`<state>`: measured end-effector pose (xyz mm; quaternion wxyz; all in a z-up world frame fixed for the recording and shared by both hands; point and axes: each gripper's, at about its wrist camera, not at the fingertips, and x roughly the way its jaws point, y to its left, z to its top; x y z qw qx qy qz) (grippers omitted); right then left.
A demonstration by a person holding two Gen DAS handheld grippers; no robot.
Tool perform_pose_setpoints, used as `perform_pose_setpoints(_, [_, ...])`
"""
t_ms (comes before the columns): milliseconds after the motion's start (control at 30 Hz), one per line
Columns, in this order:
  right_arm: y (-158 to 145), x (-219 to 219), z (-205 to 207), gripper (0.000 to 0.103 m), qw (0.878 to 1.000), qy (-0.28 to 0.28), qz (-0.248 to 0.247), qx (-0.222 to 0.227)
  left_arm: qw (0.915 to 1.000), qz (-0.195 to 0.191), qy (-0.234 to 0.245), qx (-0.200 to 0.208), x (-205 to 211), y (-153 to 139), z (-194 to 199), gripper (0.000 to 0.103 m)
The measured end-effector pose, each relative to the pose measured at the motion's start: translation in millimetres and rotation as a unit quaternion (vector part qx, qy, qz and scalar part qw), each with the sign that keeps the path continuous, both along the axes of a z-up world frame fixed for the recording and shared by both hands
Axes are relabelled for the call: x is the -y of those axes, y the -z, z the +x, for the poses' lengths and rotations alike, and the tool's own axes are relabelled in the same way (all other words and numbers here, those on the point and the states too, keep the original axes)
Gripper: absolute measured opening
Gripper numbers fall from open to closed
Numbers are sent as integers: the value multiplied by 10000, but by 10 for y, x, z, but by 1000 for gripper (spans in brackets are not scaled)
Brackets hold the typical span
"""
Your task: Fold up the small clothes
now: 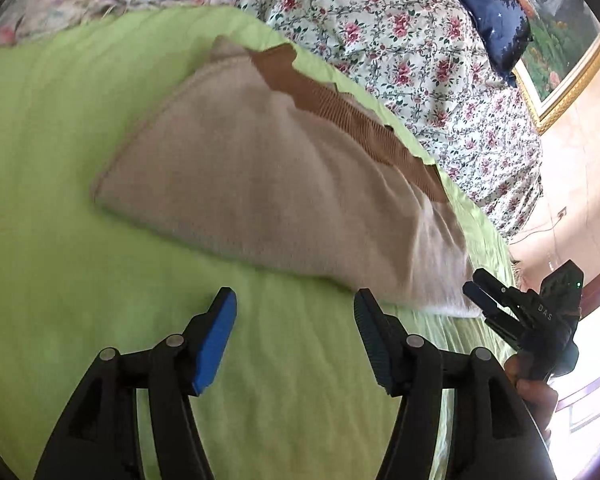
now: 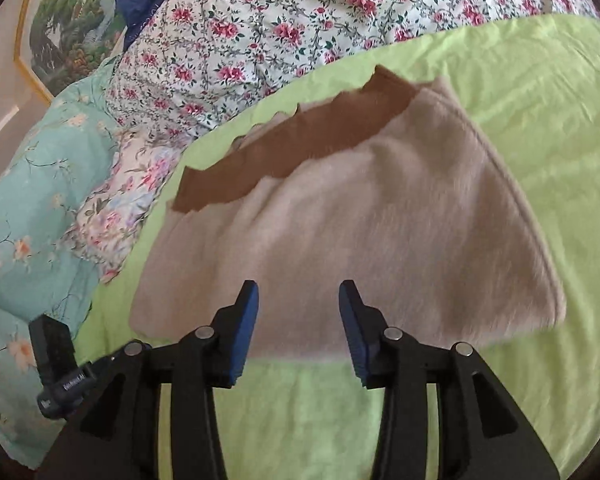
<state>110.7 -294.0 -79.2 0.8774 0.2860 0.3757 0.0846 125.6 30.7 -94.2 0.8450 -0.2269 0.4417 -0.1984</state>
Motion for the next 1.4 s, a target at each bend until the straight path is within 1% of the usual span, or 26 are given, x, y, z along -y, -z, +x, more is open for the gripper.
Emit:
perform_pose_setpoints(133, [26, -32, -130, 48, 9999, 40, 81, -50, 9997, -159, -164, -25, -7, 18, 17, 66])
perform_pose_setpoints(200, [25, -31, -174, 50, 9999, 68, 103, -59, 9994, -193, -303, -31, -24, 22, 93, 70])
perform_pose_setpoints(400, [31, -16, -233, 52, 9999, 90, 77, -118, 9954, -392, -868, -42, -172, 74, 432, 70])
perform_pose_setpoints(500, [29, -6, -206, 52, 9999, 64, 64, -131, 9917, -399, -1224, -12, -239, 70, 664, 69])
perform_pose_setpoints(533, [30, -8, -203, 52, 9999, 73, 70, -130, 9904, -395, -1323, 1, -255, 68, 725, 67])
perform_pose_setpoints(567, [31, -5, -187, 52, 9999, 68, 86, -126, 9889, -393, -1432, 11, -277, 70, 799, 61])
perform_pose_setpoints(633, [34, 15, -140, 52, 9999, 56, 87, -115, 9868, -350, -1583, 48, -306, 69, 928, 38])
perform_pose_setpoints(667, [35, 27, -115, 52, 9999, 49, 82, -105, 9874, -380, -1535, 50, -311, 77, 1016, 17])
perform_pose_setpoints(700, [36, 47, -78, 52, 9999, 50, 70, -102, 9883, -428, -1460, 42, -309, 76, 1071, 10])
perform_pose_setpoints(733, [33, 74, -38, 52, 9999, 64, 45, -103, 9886, -391, -1449, 73, -302, 53, 1099, 9])
perform_pose_setpoints(833, [7, 176, 75, 52, 9999, 96, -17, -81, 9907, -75, -1272, 470, -176, -181, 1071, 8])
perform_pose_setpoints(933, [-42, 300, 185, 52, 9999, 105, 19, -48, 9917, -6, -915, 908, 55, -493, 989, 7])
perform_pose_setpoints(1000, [-79, 383, 255, 52, 9999, 81, 84, -23, 9916, 5, -540, 1176, 306, -703, 943, 7])
perform_pose_setpoints(1100, [-126, 513, 359, 52, 9992, -2, 392, -40, 9888, 93, 79, 1486, 778, -922, 869, 7])
perform_pose_setpoints(1200, [-188, 598, 452, 52, 9981, -113, 608, -11, 9823, 247, 789, 1682, 1335, -970, 759, 7])
perform_pose_setpoints(1267, [-208, 623, 549, 52, 9960, -271, 855, -14, 9767, 444, 1171, 1741, 1674, -897, 703, 7])
perform_pose_setpoints(1300, [-212, 629, 611, 52, 9946, -319, 982, -16, 9753, 518, 1293, 1716, 1790, -840, 699, 7])
perform_pose_setpoints(1400, [-158, 583, 829, 62, 9901, -553, 1286, -129, 9747, 581, 1583, 1470, 2021, -622, 747, 7])
